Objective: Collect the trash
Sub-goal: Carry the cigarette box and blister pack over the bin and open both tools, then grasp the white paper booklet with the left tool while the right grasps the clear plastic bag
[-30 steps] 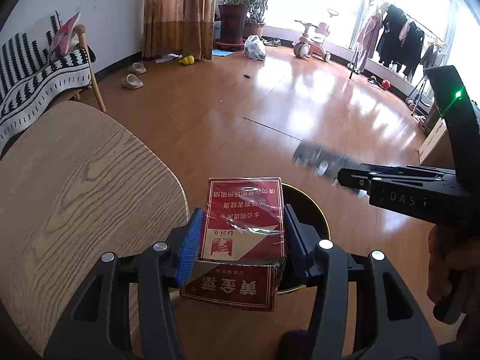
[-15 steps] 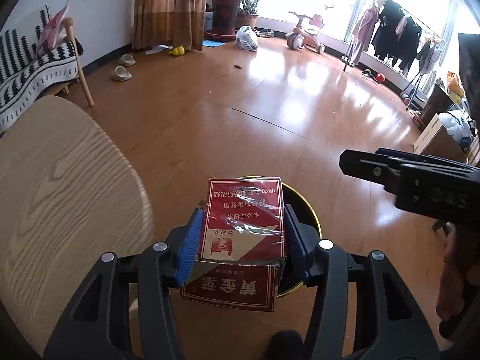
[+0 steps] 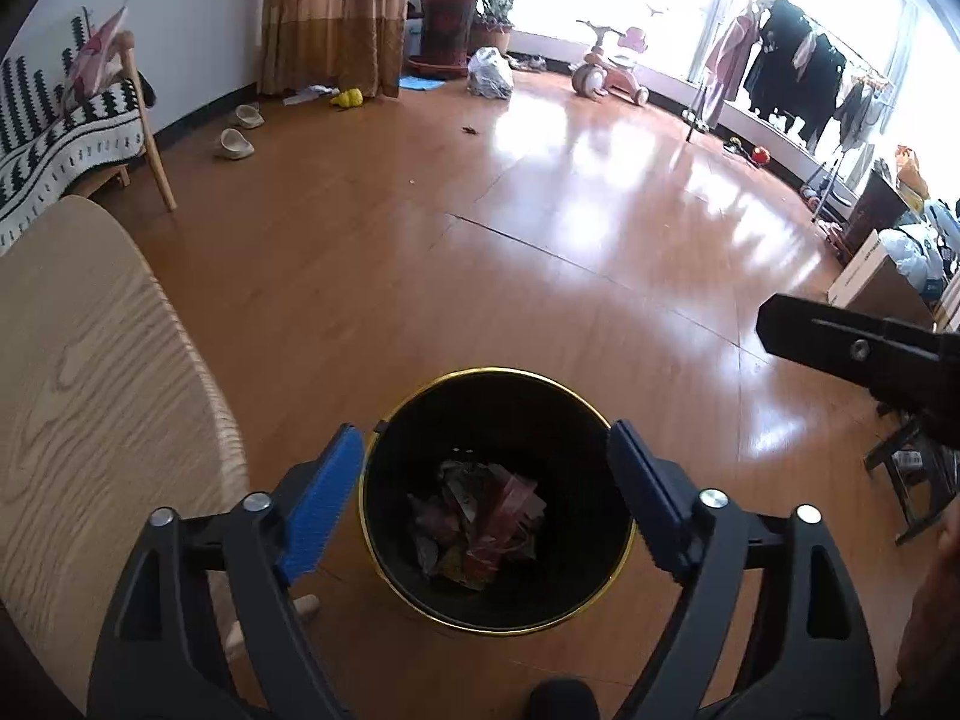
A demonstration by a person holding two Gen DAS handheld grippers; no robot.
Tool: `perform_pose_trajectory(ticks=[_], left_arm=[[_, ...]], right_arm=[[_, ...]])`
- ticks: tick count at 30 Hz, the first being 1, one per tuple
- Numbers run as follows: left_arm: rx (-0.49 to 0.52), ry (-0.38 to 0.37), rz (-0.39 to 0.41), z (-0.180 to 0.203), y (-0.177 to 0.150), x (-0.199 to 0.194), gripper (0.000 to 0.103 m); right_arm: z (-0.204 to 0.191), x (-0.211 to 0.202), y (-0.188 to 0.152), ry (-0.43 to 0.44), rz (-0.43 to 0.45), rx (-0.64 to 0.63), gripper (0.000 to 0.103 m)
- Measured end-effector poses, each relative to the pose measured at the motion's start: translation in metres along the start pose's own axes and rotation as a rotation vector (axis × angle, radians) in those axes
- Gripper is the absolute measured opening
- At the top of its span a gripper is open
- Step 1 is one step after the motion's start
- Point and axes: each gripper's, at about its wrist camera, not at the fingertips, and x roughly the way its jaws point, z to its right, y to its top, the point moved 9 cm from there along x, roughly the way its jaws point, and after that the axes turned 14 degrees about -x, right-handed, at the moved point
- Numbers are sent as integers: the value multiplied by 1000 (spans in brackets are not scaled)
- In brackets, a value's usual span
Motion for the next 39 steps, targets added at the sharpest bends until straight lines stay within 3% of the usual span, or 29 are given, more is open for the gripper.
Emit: perform_pose_trajectory(ticks=[4,9,12,17,20,22,27,30,36,38,39], left_arm=[[-24,42,39,-19,7,-28,90],[-119,148,115,-83,21,-81,93],[-218,252,167,-145,25,-116,94],[-420,518,223,-276,17,-173,96],[-608,651,243,-361,2,-208,96],[-718,700,247,-405,-7,-224,96],[-952,752,209,-488,-37,-236,96],[-1025,769,192,-515,-53,-237,96],[-1041,769,179,-537,-60,-239,96],[-1014,807,175,-538,-64,-242,89],[-999,823,174,-540,-62,-241,79]], right_arm=[[-17,-2,4,13,4,-24,65],[-62,-1,19,52,18,-76,69],[-104,1,30,87,25,-127,72],[-186,10,41,154,18,-224,73],[-235,17,42,186,9,-282,73],[-266,21,41,201,1,-325,73],[-320,32,36,227,-15,-399,73],[-346,39,31,240,-23,-435,73],[-387,50,28,268,-26,-496,73],[-402,53,28,284,-29,-514,73],[-411,55,28,291,-29,-524,73]])
